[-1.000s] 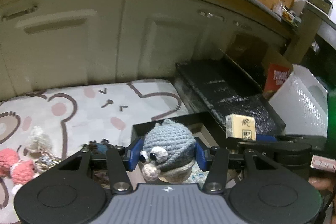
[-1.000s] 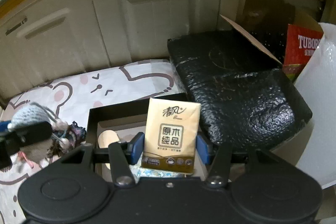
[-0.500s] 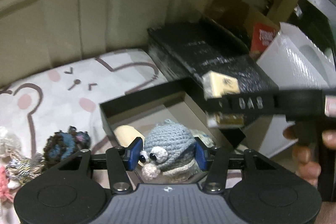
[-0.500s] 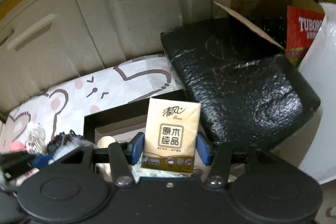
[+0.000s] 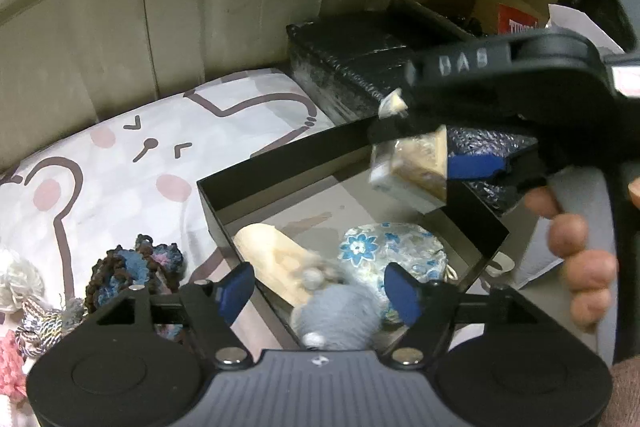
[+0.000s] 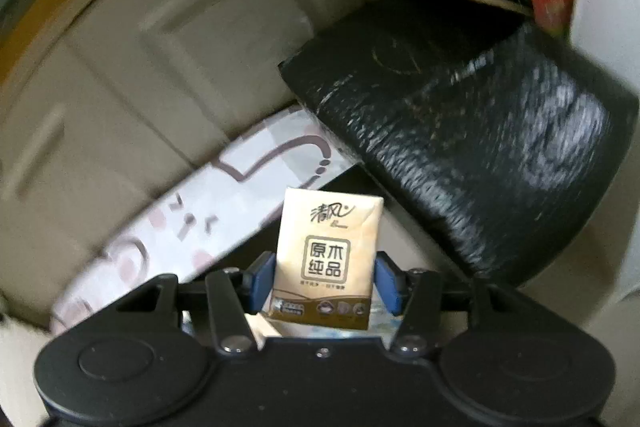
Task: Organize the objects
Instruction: 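Lower the tissue pack into the box and open the right tool while the left tool releases the mouse inside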
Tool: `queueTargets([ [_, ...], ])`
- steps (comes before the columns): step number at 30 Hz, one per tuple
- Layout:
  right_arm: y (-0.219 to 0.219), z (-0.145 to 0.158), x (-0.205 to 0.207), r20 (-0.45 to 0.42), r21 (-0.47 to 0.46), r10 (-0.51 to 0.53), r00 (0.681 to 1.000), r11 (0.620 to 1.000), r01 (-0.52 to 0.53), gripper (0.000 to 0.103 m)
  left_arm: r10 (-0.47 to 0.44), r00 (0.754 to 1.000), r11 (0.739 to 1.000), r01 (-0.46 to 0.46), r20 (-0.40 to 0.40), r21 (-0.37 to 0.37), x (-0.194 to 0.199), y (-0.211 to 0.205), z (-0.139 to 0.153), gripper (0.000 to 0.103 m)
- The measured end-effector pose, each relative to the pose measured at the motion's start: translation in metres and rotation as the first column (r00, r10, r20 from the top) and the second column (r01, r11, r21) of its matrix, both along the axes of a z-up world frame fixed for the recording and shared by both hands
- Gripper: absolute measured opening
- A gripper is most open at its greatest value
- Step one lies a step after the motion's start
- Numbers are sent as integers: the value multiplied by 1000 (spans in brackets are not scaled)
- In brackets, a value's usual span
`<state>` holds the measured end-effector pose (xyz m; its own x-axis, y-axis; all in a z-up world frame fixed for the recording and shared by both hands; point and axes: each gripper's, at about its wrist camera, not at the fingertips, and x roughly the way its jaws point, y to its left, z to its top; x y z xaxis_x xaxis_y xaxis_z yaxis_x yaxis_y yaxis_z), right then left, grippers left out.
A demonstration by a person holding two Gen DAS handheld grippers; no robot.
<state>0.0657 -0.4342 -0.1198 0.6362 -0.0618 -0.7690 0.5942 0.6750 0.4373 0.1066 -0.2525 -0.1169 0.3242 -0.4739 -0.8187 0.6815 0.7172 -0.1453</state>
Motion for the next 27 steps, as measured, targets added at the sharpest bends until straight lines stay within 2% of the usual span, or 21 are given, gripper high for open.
queueTargets([
  [1,-1,-2,1,6,24,-8,1000,1000,8,75,-2,1000,1000,2,-3,-1,0,1,1,72],
  [2,0,-2,2,5,14,-13,1000,1000,13,78,-2,1000,1000,2,-4,-3,1,2,1,72],
  [4,5,0,5,-10,-47,-2,1000,999,1,78,9,1000,1000,-9,-10,1,3,4,2,69],
  [5,8,1,6,-16,-71,11,1000,997,-12,78,16,1000,1000,-15,-12,5,4,5,2,64],
  [7,10,2,6,-19,-80,30,999,996,-31,78,22,999,1000,-22,-26,3,6,7,2,57],
  [16,12,2,2,-42,-89,69,997,993,-72,78,11,999,1000,-10,-36,15,4,6,4,51],
  [27,17,10,-1,-70,-143,128,989,980,-137,78,23,998,999,-21,-51,31,4,6,5,45],
])
